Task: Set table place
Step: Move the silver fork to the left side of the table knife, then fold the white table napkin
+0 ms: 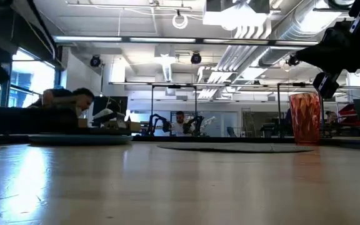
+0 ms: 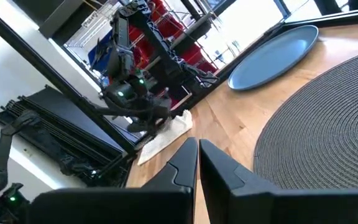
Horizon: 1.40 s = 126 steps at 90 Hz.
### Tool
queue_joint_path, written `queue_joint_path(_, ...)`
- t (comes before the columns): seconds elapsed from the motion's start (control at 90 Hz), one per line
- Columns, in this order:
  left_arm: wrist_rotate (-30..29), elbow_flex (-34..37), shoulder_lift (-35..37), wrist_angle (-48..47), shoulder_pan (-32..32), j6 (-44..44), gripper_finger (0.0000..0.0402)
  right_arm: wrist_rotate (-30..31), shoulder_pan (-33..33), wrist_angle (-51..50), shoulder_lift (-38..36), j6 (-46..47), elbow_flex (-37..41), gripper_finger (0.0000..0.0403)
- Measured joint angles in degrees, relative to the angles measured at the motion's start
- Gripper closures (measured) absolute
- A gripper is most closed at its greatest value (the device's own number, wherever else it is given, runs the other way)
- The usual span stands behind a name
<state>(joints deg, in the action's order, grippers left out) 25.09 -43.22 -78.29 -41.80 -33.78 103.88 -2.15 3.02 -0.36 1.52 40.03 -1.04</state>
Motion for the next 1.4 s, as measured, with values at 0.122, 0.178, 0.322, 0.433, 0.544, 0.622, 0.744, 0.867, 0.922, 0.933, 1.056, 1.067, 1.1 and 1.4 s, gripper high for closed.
queue_joint_path(0.122,-3.2,-3.2,0.4,6.4,2.9,-0.7,0.0401,0.0,0.0,0.0,0.0,0.0,0.0,0.0403)
queue_joint_path(0.178,-4.7,-3.8,-1.5,12.1,5.5,-1.8,0.0401,0.0,0.0,0.0,0.0,0.0,0.0,0.0403)
queue_joint_path(0.322,-7.6,-8.6,-11.8,23.0,12.6,-6.7,0.0401,0.0,0.0,0.0,0.0,0.0,0.0,0.0403)
queue_joint_path(0.433,-7.6,-17.1,-22.0,24.3,16.7,-12.6,0.0401,0.0,0.0,0.0,0.0,0.0,0.0,0.0403)
queue_joint_path(0.544,-7.4,-27.4,-32.7,26.2,20.0,-17.5,0.0401,0.0,0.0,0.0,0.0,0.0,0.0,0.0403)
queue_joint_path(0.622,-7.3,-35.4,-40.4,28.4,22.1,-20.1,0.0401,0.0,0.0,0.0,0.0,0.0,0.0,0.0403)
queue_joint_path(0.744,-7.2,-49.5,-52.0,32.3,25.4,-22.9,0.0401,0.0,0.0,0.0,0.0,0.0,0.0,0.0403)
queue_joint_path(0.867,-5.1,-65.6,-61.9,33.0,27.9,-24.5,0.0401,0.0,0.0,0.0,0.0,0.0,0.0,0.0403)
queue_joint_path(0.922,-3.9,-72.5,-65.9,33.0,28.7,-25.1,0.0401,0.0,0.0,0.0,0.0,0.0,0.0,0.0403)
queue_joint_path(0.933,-3.7,-73.8,-66.7,33.0,28.8,-25.1,0.0401,0.0,0.0,0.0,0.0,0.0,0.0,0.0403)
queue_joint_path(1.056,-1.0,-85.9,-74.5,32.7,29.3,-24.4,0.0401,0.0,0.0,0.0,0.0,0.0,0.0,0.0403)
queue_joint_path(1.067,-0.6,-86.8,-75.1,32.6,29.3,-24.3,0.0401,0.0,0.0,0.0,0.0,0.0,0.0,0.0403)
queue_joint_path(1.1,0.3,-89.3,-76.8,32.6,29.3,-24.1,0.0401,0.0,0.0,0.0,0.0,0.0,0.0,0.0403)
queue_joint_path(1.4,3.5,-90.6,-79.1,38.3,27.3,-25.0,0.0401,-0.1,0.0,0.0,0.0,0.0,0.0,0.0403)
